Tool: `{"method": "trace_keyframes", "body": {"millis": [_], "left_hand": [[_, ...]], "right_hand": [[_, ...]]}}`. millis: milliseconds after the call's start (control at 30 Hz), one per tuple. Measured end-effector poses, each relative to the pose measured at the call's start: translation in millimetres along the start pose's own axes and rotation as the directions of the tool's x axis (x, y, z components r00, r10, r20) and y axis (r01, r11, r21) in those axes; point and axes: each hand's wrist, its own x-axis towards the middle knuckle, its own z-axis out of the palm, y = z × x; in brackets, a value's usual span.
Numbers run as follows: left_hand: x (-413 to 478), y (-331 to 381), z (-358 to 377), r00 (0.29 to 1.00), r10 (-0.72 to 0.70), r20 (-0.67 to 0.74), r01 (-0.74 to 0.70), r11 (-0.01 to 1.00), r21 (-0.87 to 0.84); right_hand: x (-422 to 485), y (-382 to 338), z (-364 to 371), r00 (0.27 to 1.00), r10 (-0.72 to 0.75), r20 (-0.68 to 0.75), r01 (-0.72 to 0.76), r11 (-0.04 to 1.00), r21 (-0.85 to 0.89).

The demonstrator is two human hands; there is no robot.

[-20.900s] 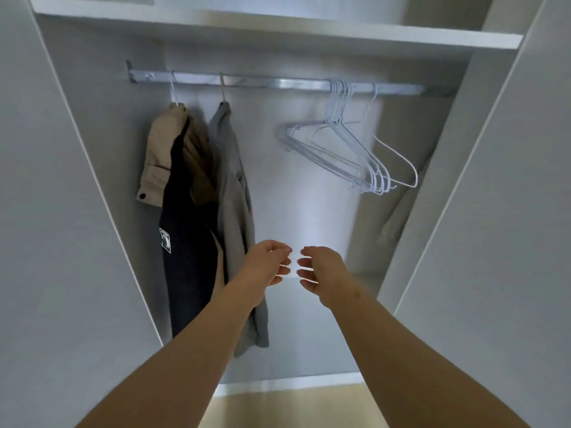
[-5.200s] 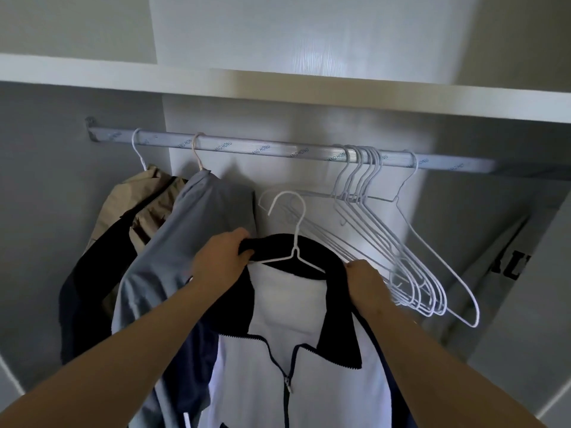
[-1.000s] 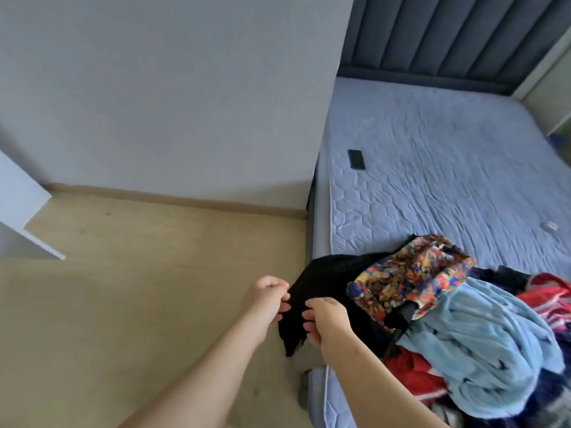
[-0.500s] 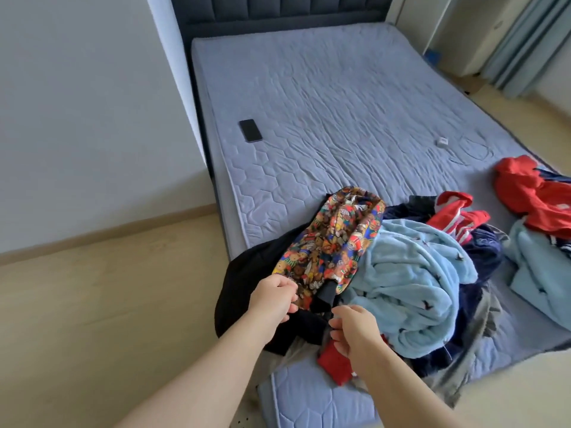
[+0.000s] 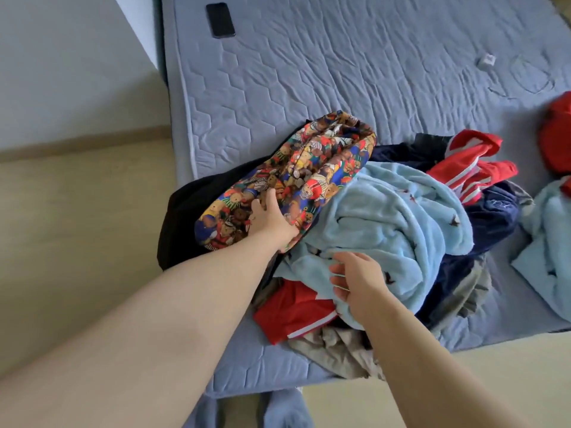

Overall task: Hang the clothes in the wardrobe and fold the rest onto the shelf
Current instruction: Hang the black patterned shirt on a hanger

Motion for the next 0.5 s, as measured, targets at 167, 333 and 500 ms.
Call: {"method": "trace_keyframes", "body": {"millis": [167, 333, 500], "left_hand": [[-6, -8, 5, 0.997, 0.017, 0.080, 0.005, 0.964, -0.265], [-64, -12, -30, 0.968, 0.233, 0.096, -0.196, 0.935, -0.294], [-117, -40, -93, 0.897, 0.372, 0.239, -0.316, 0.917, -0.242]], "right_hand": [[11, 6, -5, 0.999, 0.025, 0.043, -0.025, 1.000, -0.007], [-3, -8, 8, 0.988, 0.058, 0.144, -0.068, 0.996, 0.063], [-35, -36, 34, 0.976, 0.036, 0.217, -0.083, 0.974, 0.213]]}}
